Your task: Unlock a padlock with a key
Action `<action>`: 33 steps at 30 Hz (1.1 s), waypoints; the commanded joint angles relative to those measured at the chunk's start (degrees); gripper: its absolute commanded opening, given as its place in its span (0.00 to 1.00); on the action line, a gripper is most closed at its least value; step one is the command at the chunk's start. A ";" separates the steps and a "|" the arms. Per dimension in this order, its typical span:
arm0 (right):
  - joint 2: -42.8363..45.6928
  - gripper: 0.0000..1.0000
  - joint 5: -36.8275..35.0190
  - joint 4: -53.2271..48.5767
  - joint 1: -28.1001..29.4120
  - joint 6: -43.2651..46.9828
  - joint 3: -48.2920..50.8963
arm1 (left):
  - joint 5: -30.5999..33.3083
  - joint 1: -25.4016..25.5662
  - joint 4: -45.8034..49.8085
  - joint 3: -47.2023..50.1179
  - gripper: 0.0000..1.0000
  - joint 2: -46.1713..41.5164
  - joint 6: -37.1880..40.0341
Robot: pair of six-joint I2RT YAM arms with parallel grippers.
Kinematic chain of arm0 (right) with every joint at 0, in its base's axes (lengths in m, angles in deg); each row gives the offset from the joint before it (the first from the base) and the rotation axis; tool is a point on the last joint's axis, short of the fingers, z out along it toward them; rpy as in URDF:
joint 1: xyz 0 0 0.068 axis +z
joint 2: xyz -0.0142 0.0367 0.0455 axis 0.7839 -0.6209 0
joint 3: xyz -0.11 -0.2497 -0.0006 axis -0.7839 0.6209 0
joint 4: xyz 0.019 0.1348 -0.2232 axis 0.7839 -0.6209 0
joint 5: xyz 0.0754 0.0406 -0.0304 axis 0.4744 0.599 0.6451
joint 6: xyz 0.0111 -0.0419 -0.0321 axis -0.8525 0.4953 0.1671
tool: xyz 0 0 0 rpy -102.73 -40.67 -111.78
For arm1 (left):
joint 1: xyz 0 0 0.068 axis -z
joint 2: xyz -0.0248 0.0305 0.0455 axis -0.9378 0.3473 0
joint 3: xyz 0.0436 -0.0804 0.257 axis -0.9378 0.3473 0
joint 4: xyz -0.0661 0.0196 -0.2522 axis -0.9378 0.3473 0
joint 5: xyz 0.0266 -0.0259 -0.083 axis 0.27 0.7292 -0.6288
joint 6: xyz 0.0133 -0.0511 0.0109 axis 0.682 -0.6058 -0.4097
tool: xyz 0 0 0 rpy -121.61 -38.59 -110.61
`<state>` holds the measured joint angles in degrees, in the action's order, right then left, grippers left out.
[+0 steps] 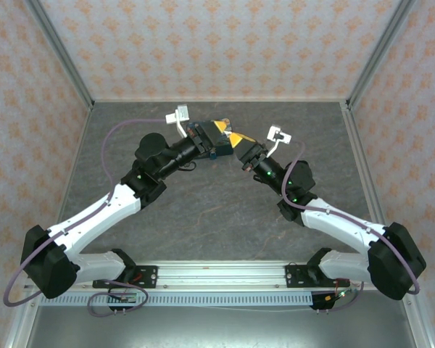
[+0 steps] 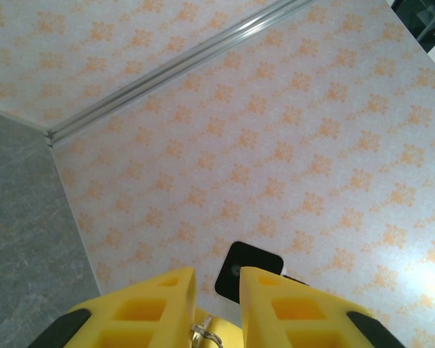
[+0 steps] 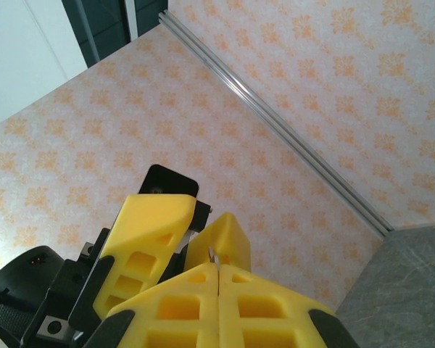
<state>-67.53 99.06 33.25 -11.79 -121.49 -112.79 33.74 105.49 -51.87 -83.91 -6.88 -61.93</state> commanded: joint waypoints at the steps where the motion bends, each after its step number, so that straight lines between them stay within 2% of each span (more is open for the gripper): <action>1: -0.11 0.00 -0.60 3.93 0.51 -0.83 -2.38 | -1.64 0.41 -0.77 -1.83 0.22 0.47 0.76; 4: -1.57 0.00 -0.60 4.31 0.51 -1.11 -2.55 | -1.72 0.40 -0.77 -1.80 0.18 0.69 0.76; 9: -1.30 0.05 -0.91 4.19 0.51 -1.27 -1.95 | -0.85 0.40 0.90 -1.93 0.00 -0.07 2.86; 16: 6.63 0.52 -1.38 -8.82 -0.03 5.87 1.32 | 0.91 0.46 15.75 -5.14 0.00 -4.04 19.17; 19: 10.83 0.66 -0.39 -16.48 -2.61 6.36 2.45 | -0.32 0.36 22.52 -7.48 0.00 -4.54 26.24; 22: 12.79 0.77 5.59 -21.38 -7.39 2.10 2.20 | -3.35 0.41 28.07 -10.19 0.00 -3.74 32.02; 27: 11.96 0.80 18.79 -21.70 -13.23 -2.27 0.67 | -7.72 0.46 37.26 -15.69 0.00 -1.48 39.79; 30: 10.69 0.80 23.36 -21.05 -13.73 -2.87 -0.18 | -9.69 0.43 40.82 -18.51 0.00 -0.47 42.42; 33: 8.10 0.76 28.68 -16.27 -13.68 -6.02 -1.01 | -11.67 0.43 42.69 -20.45 0.00 0.19 44.11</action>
<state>-58.26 119.24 12.56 -25.38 -124.44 -111.44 25.93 105.69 -14.41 -101.73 -7.16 -22.91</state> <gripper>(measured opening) 0.766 0.045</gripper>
